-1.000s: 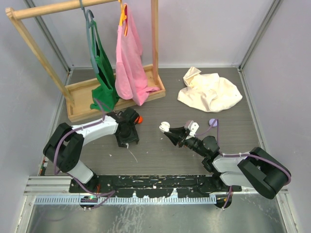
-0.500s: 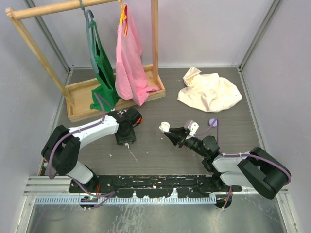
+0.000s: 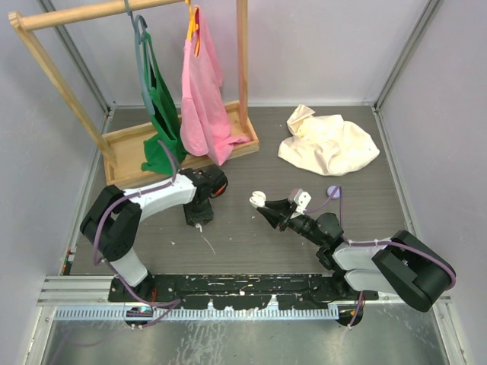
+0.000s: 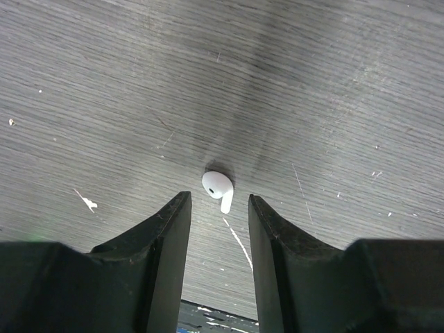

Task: Insert the wireless bluetooth earbuds into the charging case
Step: Pick up the earbud from the center of the board.

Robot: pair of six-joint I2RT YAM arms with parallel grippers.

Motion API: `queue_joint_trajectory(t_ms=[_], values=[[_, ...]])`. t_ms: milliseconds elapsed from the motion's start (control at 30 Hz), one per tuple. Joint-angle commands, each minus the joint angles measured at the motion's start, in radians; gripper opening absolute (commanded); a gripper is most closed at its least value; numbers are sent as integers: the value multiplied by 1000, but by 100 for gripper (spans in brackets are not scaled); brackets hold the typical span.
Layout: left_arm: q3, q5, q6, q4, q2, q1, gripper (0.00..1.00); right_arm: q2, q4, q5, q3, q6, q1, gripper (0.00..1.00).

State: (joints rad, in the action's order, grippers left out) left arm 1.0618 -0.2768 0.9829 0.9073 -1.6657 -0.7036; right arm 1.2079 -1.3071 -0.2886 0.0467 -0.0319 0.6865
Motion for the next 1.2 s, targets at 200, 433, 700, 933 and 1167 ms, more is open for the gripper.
queue_joint_trajectory(t_ms=[200,433,700,933,1167], values=[[-14,32,-3,-54,-15,43,39,-23,-46,9,27,12,5,8],[-58,73,-4,-99,-12,65,37,-22,-44,9,28,13,4,8],[-91,97,-5,-135,-23,79,32,-21,-43,7,29,12,5,8],[-98,96,-5,-142,-20,79,26,-22,-41,5,30,13,5,8],[-136,96,7,-175,52,78,20,-28,-32,0,31,17,5,8]])
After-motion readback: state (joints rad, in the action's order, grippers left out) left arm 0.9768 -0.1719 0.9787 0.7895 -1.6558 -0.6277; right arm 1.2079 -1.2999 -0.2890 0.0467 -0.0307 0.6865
